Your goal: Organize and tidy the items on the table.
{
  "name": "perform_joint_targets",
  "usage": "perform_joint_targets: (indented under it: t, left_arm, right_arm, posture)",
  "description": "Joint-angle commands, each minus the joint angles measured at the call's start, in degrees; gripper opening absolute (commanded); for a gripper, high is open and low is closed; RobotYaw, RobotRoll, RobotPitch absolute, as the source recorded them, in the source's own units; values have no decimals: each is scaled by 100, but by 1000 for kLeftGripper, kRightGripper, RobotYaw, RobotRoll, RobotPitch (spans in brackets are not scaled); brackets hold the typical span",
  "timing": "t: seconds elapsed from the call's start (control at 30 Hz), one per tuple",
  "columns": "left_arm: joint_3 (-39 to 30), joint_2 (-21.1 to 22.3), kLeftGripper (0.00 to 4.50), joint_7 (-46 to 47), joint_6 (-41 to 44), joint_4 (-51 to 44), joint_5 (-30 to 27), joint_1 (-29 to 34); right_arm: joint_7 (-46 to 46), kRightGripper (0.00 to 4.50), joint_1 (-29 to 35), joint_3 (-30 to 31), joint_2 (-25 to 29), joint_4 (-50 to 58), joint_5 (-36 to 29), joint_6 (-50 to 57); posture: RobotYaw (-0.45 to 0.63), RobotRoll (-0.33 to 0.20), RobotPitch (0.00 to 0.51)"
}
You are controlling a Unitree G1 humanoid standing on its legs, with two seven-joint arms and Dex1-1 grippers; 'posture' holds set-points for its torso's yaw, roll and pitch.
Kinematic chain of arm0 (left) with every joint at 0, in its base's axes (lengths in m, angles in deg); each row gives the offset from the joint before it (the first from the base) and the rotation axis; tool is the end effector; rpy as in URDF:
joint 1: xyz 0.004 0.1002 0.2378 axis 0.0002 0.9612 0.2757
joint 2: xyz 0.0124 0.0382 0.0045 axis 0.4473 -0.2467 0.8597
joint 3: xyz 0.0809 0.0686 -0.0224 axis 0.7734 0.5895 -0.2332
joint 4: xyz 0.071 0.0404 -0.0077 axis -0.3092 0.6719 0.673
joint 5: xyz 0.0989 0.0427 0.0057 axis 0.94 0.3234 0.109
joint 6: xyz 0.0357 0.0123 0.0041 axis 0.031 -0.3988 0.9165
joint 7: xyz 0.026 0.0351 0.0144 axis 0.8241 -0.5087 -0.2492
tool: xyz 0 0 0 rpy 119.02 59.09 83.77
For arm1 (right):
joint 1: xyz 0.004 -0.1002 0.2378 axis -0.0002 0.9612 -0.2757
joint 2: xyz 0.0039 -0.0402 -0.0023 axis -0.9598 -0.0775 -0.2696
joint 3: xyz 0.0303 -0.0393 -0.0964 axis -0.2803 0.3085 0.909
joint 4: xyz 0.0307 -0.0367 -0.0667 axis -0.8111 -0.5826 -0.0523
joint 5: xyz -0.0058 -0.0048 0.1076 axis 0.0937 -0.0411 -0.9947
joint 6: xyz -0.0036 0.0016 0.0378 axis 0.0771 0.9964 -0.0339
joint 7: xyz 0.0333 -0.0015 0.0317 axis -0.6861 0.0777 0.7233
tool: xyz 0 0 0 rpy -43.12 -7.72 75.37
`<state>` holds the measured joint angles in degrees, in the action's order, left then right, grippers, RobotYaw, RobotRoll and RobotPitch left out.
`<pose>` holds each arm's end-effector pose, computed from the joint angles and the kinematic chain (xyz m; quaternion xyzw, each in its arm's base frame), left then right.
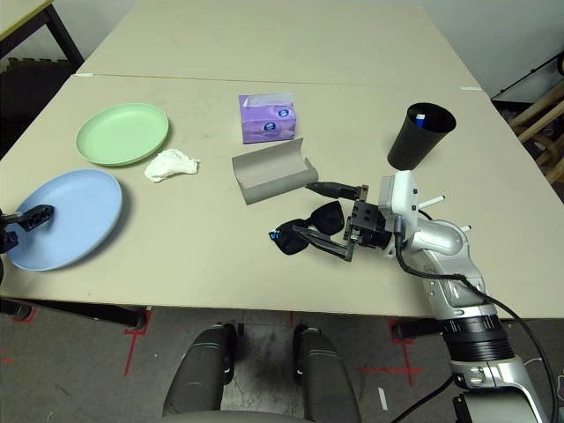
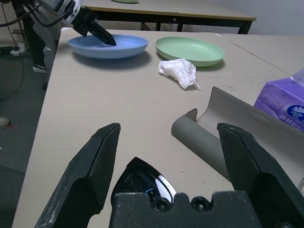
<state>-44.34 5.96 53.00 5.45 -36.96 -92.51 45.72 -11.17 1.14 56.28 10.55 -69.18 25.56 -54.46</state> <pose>0.2081 0.4096 0.1603 -0.0312 0.2190 0.1042 0.9696 0.2560 -0.2272 0.1313 -0.1206 -0.1170 0.5556 0.8143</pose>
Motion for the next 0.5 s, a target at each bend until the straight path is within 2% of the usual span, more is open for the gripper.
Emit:
perform_joint_targets:
  t: [0.03, 0.3, 0.33, 0.5]
  left_arm:
    - [51, 64, 3177, -69, 18, 236, 100, 16]
    - [143, 125, 187, -215, 84, 220, 80, -245]
    - [152, 132, 27, -241, 115, 194, 74, -276]
    - [203, 190, 27, -420, 318, 10, 23, -428]
  right_arm:
    - [-8, 4500, 63, 26, 35, 103, -27, 38]
    - [-42, 4500, 59, 26, 40, 121, -2, 56]
    - [-45, 4500, 58, 29, 39, 122, -2, 59]
    - [-48, 4500, 19, 52, 21, 87, 20, 52]
  posture:
    - [191, 0, 160]
    - [188, 0, 160]
    - [188, 0, 160]
    - [192, 0, 159]
